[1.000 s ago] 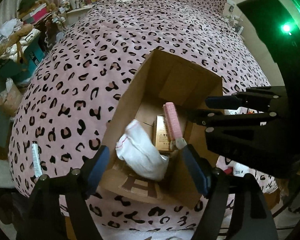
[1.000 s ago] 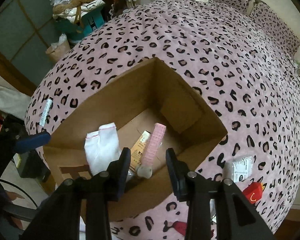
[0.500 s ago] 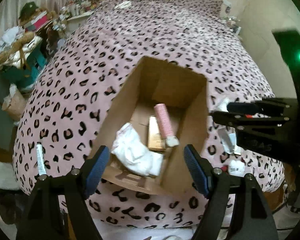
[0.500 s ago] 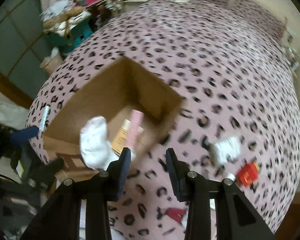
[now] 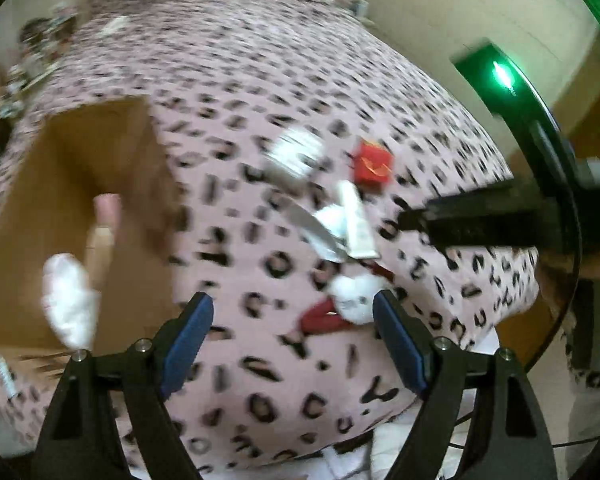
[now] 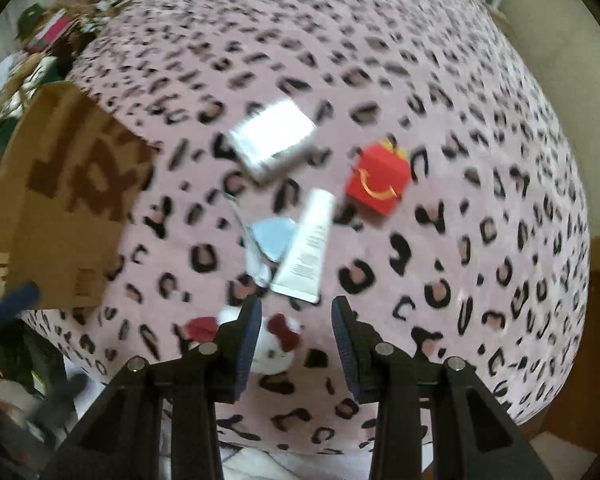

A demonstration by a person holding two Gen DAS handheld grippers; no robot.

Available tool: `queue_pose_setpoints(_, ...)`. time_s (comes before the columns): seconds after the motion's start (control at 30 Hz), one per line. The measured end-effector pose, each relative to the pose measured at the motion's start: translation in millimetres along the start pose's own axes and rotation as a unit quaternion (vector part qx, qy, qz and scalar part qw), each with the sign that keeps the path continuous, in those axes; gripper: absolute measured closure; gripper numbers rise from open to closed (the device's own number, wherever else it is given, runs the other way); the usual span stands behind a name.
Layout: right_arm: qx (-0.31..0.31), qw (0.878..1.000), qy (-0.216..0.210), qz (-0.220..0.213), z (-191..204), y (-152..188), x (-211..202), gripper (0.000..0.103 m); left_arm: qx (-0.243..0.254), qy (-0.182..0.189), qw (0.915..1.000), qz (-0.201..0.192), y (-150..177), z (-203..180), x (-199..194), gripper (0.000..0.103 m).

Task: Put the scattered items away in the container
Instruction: 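Move both tools back toward the remaining items, then grasp the white tube with right tool while left tool grasps Hello Kitty plush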

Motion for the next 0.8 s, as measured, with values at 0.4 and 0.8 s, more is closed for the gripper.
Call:
queue_pose_setpoints(0.4, 0.024, 0.999, -0.021, 0.039, -2.3, -29.4, 74.8, 0.066, 0.018, 0.054, 0.9981, 0.025, 8.7, -28.7, 105.6, 0.02)
queue_pose_setpoints(0.8, 0.056, 0.994, -0.051, 0.082, -6.7, -45.6, 115.8, 0.063, 0.005, 0.115, 0.9932, 0.019, 14.2, -26.5, 146.7, 0.02)
Point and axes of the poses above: each gripper's, at about its wrist camera, not at the fingertips, and x roughly the way its jaws point, z to its left, y to its underside, the point moved 3 cm from there along x, roughly the way its jaws point, and after that the axes turned 15 degrees about x, right-handed, at the moved point
